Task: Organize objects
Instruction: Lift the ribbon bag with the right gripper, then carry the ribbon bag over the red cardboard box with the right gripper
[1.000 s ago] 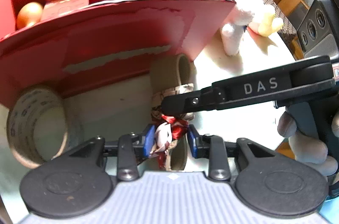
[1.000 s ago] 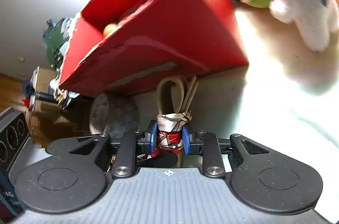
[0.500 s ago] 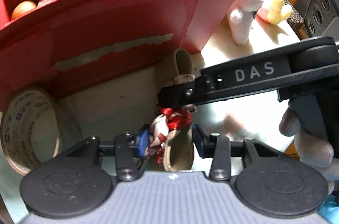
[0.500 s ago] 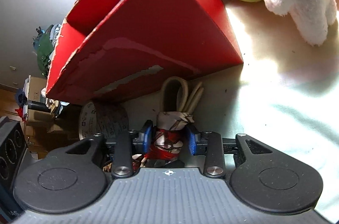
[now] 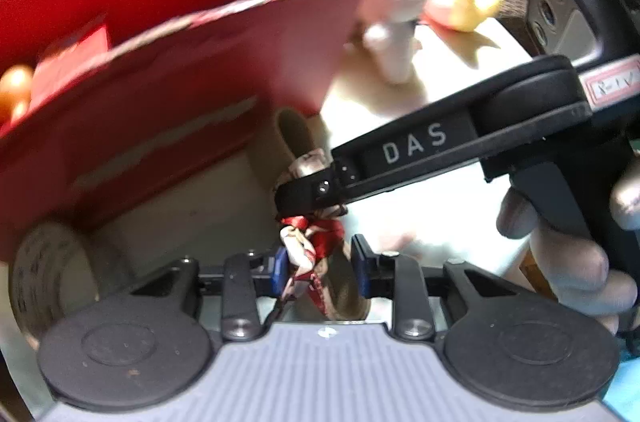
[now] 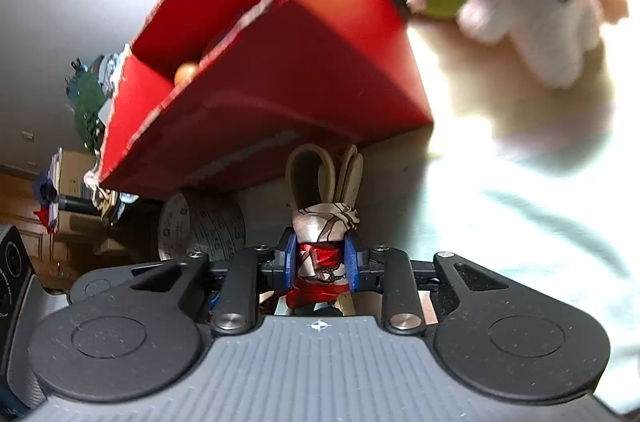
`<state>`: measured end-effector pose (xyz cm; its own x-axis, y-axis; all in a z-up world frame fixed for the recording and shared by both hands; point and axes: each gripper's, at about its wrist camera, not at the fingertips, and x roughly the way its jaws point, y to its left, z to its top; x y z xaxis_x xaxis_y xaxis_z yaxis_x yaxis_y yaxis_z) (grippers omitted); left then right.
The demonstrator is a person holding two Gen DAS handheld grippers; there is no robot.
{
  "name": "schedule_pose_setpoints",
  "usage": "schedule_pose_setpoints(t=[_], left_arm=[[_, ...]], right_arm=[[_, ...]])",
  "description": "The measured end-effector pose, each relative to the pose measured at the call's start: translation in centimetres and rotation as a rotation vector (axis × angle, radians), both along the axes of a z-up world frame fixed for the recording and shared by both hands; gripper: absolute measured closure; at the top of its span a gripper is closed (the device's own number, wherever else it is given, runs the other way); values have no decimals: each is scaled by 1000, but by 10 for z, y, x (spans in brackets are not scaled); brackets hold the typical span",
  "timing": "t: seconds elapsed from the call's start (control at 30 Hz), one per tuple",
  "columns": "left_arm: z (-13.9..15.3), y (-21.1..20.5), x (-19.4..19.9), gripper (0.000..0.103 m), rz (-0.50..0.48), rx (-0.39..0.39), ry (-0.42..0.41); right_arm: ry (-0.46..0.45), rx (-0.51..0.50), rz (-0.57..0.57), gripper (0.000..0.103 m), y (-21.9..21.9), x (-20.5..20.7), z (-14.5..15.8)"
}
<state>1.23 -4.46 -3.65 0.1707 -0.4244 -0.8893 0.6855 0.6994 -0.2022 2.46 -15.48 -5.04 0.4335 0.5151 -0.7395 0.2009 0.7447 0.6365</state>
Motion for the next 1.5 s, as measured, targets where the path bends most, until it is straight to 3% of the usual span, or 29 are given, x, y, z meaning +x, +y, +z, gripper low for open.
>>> schedule_pose_setpoints(t=[0.33,0.57,0.8,1.0,1.5], left_arm=[[37,-35,-11,77,-198,-90,-100],[69,-53,-12,77,-240,-182,-210],[111,-39,10,77,-193,-220,-319],[127,-25,36,77,-113,-215,-381],[107,17,101,76,68,-209,-335]], right_arm=[[-77,-28,-142,78,-42,-29,39],[-221,-41,-218,78,-52,-37,79],[-353,-58,-204,78,-55,-6,113],[-426,-75,-135,78,-41,32,130],[-419,-165,13,78,8,101,123]])
